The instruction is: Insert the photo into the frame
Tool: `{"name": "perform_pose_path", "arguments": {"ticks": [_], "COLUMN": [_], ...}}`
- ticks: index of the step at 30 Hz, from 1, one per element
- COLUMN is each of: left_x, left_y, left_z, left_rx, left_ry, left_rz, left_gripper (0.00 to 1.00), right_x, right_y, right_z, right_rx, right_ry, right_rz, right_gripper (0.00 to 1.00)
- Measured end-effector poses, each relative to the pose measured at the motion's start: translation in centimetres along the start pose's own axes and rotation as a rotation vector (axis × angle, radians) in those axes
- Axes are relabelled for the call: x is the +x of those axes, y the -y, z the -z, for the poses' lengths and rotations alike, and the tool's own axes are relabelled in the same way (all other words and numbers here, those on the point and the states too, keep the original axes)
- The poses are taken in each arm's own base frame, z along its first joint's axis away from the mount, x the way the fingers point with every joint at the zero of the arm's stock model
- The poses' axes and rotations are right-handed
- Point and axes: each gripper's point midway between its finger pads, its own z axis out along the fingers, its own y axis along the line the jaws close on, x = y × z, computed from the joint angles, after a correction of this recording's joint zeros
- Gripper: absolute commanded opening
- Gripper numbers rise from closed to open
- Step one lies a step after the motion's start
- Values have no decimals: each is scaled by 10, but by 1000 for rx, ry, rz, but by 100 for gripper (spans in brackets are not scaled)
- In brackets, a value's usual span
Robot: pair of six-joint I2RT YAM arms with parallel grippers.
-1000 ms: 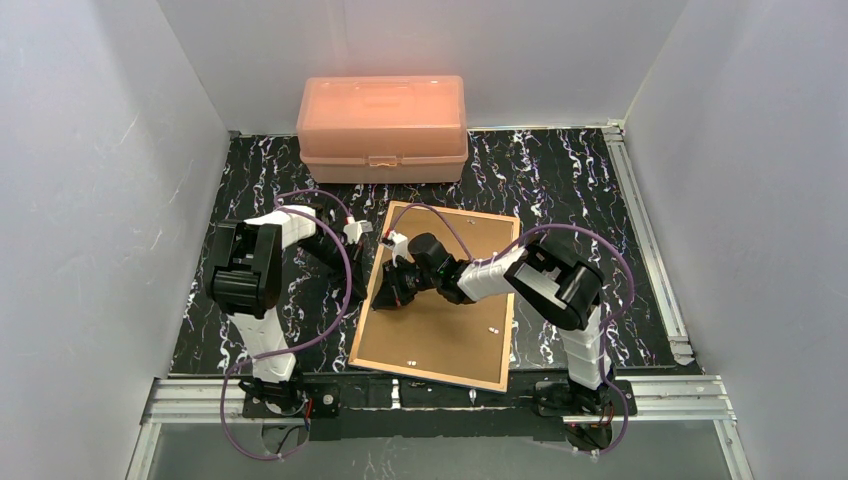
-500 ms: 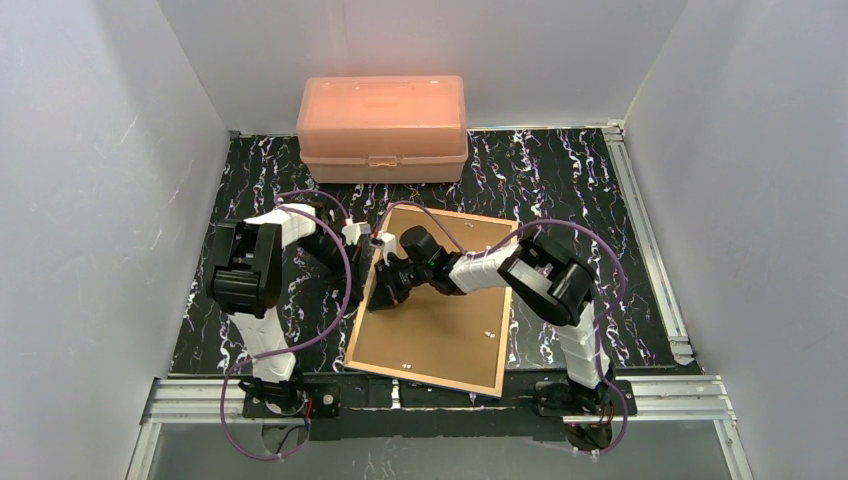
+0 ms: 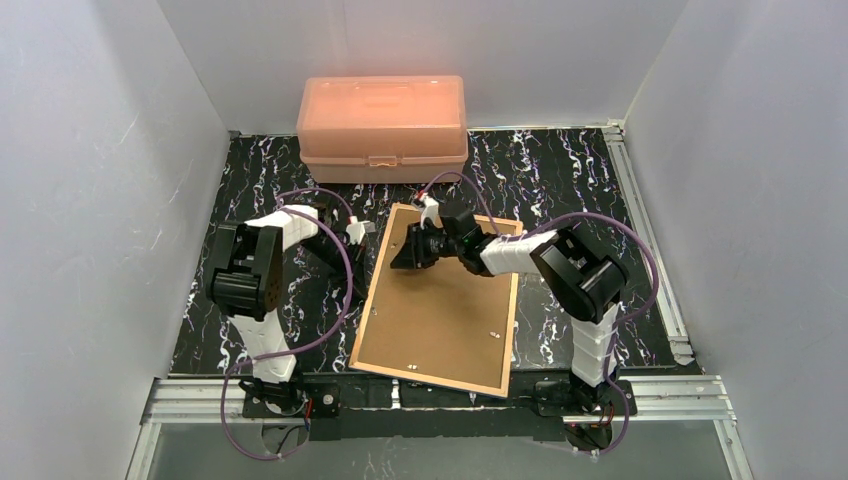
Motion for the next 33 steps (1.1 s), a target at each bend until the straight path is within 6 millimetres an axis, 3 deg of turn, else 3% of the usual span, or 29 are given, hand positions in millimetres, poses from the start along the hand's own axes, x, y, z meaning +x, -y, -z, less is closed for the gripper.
{"name": "perform_pose_path", "arguments": {"ticks": [3,7,13,18,24,33], "left_x": [-2,-13,-55,-86,-92,-97], "left_y": [-1,0,3,-10,-11,-10], "left_z": [3,11,21,10,4,2], "left_rx": [-18,-39,-50,-46,-11,8], "left_ry": [12,48,138,156,147,160], "left_rz": [-15,-43,-76,-43,17,35], "left_gripper": [19,23,24,24,20,13], "right_x": [-12,-6,-22,-39,-57,-57], "right_y": [18,30,43,69,83,83], "right_z": [7,8,7,8,-4,-11], "right_rx": [56,118,170,219,227,210], "right_ry": [40,18,43,75,89,82], "right_rz": [-23,-46,-50,-78,-90,-100], "right_gripper": [35,38,39,39,38,34]}}
